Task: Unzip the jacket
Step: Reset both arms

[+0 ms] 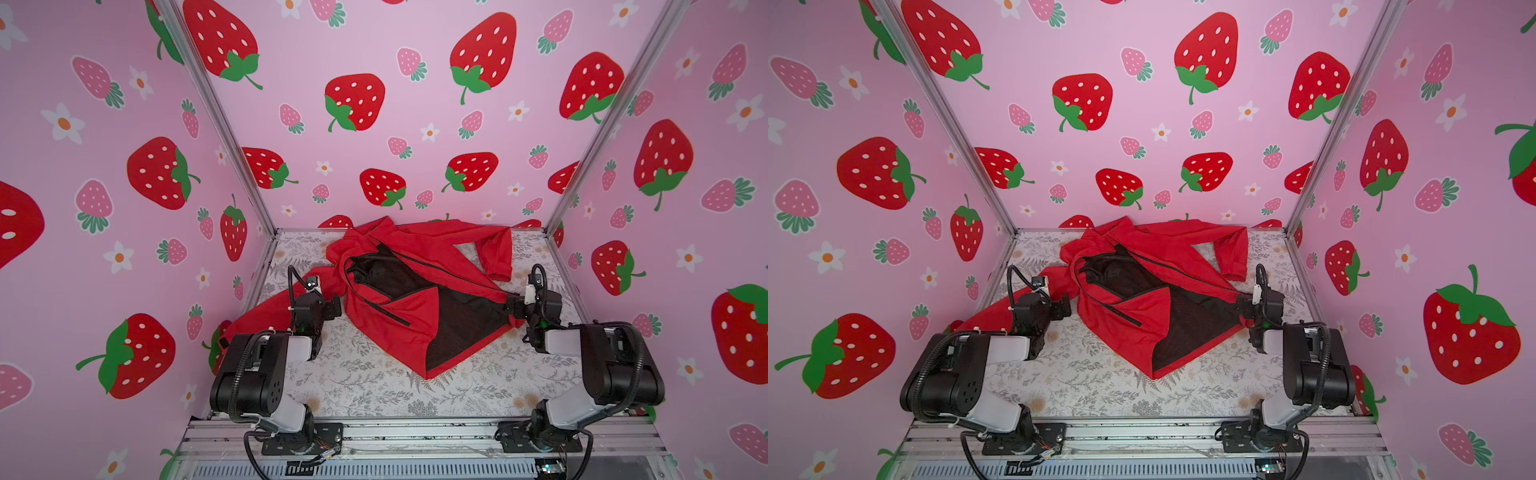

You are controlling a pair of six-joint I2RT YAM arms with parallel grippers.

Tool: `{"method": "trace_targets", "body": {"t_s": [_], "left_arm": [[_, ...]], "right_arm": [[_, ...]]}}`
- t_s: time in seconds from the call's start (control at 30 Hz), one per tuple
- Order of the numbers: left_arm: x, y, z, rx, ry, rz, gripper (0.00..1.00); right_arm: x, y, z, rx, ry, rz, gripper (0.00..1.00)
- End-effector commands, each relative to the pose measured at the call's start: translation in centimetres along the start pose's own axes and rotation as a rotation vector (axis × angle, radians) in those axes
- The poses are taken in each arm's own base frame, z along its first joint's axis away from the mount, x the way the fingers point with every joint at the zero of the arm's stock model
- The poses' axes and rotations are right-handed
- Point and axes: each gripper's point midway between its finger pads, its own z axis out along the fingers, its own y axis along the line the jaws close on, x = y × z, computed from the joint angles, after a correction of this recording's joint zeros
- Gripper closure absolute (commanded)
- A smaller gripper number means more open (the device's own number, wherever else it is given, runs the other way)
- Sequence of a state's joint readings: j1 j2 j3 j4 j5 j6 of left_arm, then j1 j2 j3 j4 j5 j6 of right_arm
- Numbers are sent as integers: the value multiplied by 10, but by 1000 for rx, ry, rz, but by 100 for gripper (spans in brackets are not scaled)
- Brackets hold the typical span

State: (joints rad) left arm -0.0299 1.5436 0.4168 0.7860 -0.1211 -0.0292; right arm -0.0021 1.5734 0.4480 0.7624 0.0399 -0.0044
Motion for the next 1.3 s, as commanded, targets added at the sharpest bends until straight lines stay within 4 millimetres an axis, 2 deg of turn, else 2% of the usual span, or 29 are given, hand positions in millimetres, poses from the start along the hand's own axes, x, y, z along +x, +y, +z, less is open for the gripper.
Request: {"method": "trace_targets", "body": {"t_s": [0.0,1.27], "left_arm": [[-12,3,4,-13,-24,-6,1],[-12,3,5,14,-14,-17,1]], "right_arm": [[-9,-2,1,22,-29,-21,1],[-10,-1,0,22,-32,-24,1]]}}
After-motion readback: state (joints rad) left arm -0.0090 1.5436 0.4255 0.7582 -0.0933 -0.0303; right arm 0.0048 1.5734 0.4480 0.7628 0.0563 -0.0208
